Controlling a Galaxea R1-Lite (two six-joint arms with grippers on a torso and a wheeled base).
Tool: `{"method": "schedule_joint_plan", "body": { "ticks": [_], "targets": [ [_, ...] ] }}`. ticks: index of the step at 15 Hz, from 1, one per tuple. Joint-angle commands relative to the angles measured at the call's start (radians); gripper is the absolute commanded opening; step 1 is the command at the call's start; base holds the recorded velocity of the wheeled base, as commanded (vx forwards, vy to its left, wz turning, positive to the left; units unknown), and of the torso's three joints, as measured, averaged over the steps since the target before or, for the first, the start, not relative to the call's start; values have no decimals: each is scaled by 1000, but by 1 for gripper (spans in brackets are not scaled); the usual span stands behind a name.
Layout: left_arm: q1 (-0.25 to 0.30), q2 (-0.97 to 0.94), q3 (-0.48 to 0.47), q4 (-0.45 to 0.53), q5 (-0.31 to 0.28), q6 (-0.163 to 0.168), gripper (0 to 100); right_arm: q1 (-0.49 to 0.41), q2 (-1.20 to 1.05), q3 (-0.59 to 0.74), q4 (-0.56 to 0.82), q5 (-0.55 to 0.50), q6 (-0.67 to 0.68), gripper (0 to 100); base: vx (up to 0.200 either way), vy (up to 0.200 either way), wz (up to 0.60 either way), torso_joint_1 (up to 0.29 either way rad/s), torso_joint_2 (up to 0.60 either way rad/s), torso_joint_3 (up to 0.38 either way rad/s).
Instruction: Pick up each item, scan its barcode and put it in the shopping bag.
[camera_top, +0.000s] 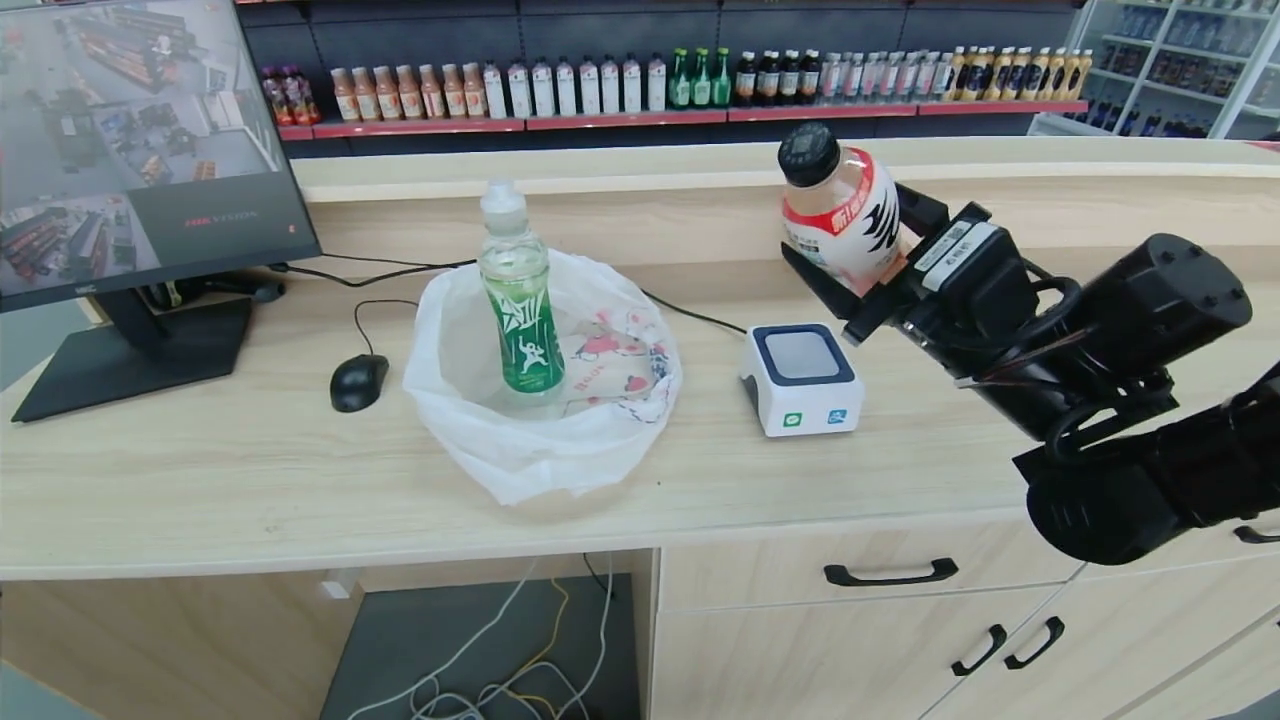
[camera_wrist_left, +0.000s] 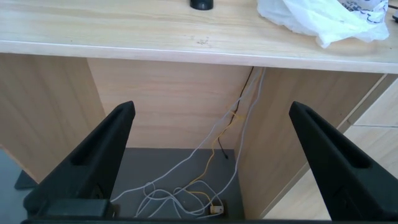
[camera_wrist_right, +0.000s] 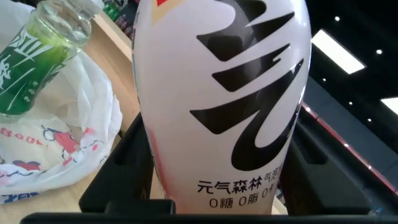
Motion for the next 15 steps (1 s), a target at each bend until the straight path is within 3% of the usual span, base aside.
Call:
{"method": "schedule_joint_plan", "body": {
  "ticks": [1,4,15],
  "targets": [
    [0,0,0,0,0,0,100,-10,60,-26,-1,46,-14,0,0,0,0,0,0,0],
    [0,0,0,0,0,0,100,-12,116,-50,-1,136,-84,0,0,0,0,0,0,0],
    [0,0,0,0,0,1,100,-25,224,-138,-1,230,-143,0,0,0,0,0,0,0]
  ]
}}
